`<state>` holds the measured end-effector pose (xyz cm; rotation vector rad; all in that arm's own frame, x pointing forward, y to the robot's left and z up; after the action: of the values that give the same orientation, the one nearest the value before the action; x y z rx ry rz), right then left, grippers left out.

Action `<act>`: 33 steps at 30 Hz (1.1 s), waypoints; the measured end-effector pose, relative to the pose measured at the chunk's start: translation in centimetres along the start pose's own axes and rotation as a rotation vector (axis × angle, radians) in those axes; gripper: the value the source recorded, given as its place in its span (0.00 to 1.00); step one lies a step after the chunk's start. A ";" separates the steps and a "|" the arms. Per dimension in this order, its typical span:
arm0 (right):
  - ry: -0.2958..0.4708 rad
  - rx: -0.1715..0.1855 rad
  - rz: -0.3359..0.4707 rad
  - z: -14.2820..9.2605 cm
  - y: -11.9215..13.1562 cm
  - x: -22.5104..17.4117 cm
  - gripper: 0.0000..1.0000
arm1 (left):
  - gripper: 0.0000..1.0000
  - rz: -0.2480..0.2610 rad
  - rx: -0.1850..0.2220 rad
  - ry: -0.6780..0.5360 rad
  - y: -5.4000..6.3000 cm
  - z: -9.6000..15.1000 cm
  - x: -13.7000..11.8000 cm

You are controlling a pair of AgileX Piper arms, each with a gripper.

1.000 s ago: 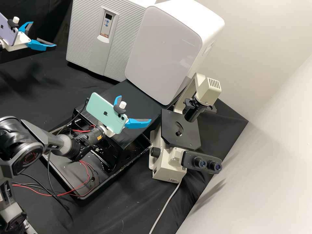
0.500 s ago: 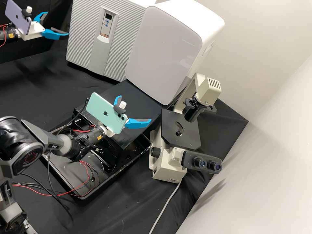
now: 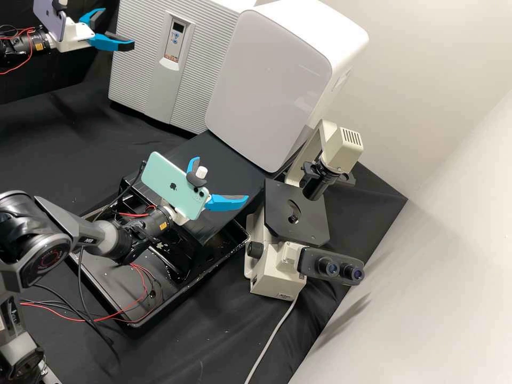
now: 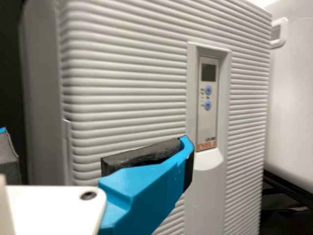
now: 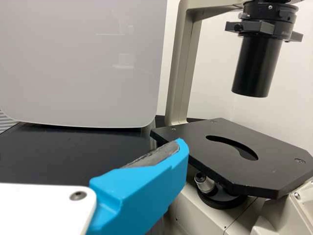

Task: Open the incubator door

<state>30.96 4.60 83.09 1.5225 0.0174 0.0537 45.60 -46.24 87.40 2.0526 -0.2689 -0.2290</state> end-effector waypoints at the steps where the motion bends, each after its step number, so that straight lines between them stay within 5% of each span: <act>1: 0.000 0.000 0.000 0.0 0.0 0.0 1.00 | 1.00 -0.007 -0.005 -0.002 0.0 -0.1 0.3; 15: 0.000 0.000 0.000 0.0 0.0 0.0 1.00 | 1.00 -0.102 -0.012 -0.033 -2.1 -0.3 2.9; 33: 0.000 0.000 0.000 0.0 0.0 0.0 1.00 | 1.00 -0.094 -0.010 -0.039 -1.4 -0.1 2.8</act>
<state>30.96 4.60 83.09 1.5225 0.0174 0.0537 48.48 -46.35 86.04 2.0548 -0.1953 -0.3279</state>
